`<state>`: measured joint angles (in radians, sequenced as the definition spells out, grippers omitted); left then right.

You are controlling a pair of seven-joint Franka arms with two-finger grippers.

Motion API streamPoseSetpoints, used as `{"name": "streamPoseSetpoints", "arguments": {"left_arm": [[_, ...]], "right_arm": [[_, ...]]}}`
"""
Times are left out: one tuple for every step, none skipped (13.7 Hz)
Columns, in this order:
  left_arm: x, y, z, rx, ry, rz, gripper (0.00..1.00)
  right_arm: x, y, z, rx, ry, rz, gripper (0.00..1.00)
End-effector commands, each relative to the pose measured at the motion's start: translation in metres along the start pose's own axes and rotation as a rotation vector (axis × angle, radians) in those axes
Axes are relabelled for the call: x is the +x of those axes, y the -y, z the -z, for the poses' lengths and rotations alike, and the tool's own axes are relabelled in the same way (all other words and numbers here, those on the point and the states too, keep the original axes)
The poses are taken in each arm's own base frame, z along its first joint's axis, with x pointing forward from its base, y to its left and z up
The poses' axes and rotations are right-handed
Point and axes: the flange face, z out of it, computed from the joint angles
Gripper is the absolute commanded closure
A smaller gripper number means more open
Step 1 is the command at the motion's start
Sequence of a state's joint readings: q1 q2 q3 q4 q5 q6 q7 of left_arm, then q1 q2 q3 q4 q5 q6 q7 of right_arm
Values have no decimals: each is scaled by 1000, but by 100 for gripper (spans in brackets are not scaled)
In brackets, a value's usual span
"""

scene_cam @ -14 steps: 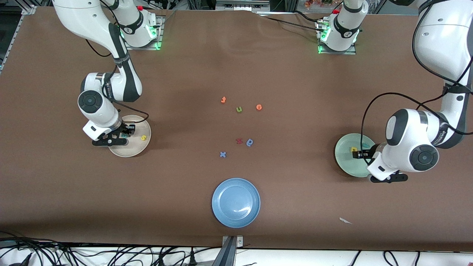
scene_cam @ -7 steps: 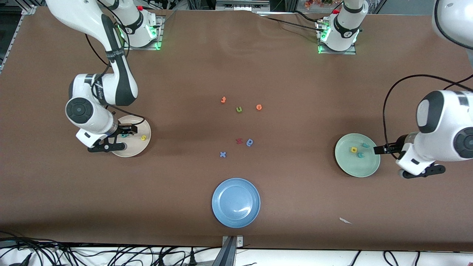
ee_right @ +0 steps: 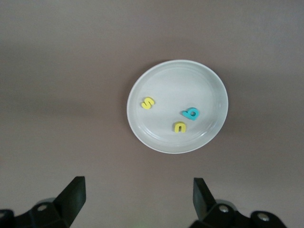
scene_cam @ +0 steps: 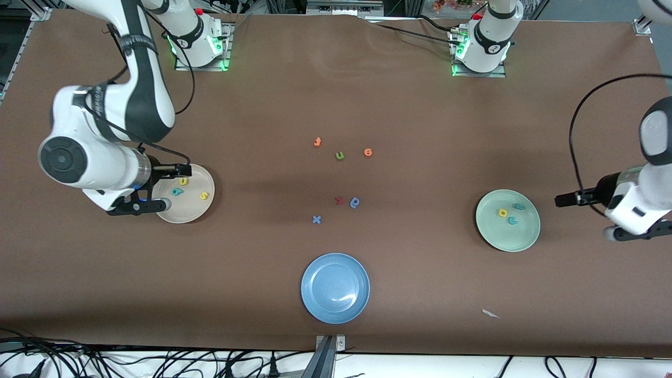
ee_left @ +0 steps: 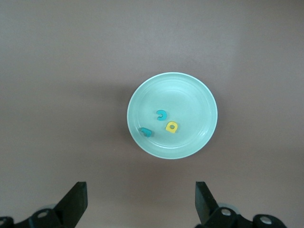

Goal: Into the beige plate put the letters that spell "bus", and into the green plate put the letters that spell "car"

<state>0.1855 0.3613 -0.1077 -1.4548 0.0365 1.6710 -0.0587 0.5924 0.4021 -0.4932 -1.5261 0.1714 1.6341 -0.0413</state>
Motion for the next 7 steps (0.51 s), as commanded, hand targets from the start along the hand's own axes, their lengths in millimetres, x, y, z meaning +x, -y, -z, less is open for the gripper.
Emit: {"name": "streamPoseSetpoints", "arguments": {"left_arm": [[-59,1,58,1,-78,-99,0],[-71,2,80,10,-123,-98,0],[-83,0,99,11,-158,-99,0],[-94,-3,117,12,-192,-103,0],[-100,-8,126,12,-209,-113,0],[-104,-10,131,12,-218,-114,0],[-105,-10,130,12,-215,-113,0]], "right_arm": [[-19,-13,52,18,-80,40,0],[-30,-31,72,-22,-114,39,0],[-44,-46,96,-29,-164,30,0],[-56,-54,114,-27,-200,35,0],[-69,-56,116,-31,-194,36,0],[-85,-72,115,-16,-191,6,0],[-101,-80,115,6,-194,-20,0]]}}
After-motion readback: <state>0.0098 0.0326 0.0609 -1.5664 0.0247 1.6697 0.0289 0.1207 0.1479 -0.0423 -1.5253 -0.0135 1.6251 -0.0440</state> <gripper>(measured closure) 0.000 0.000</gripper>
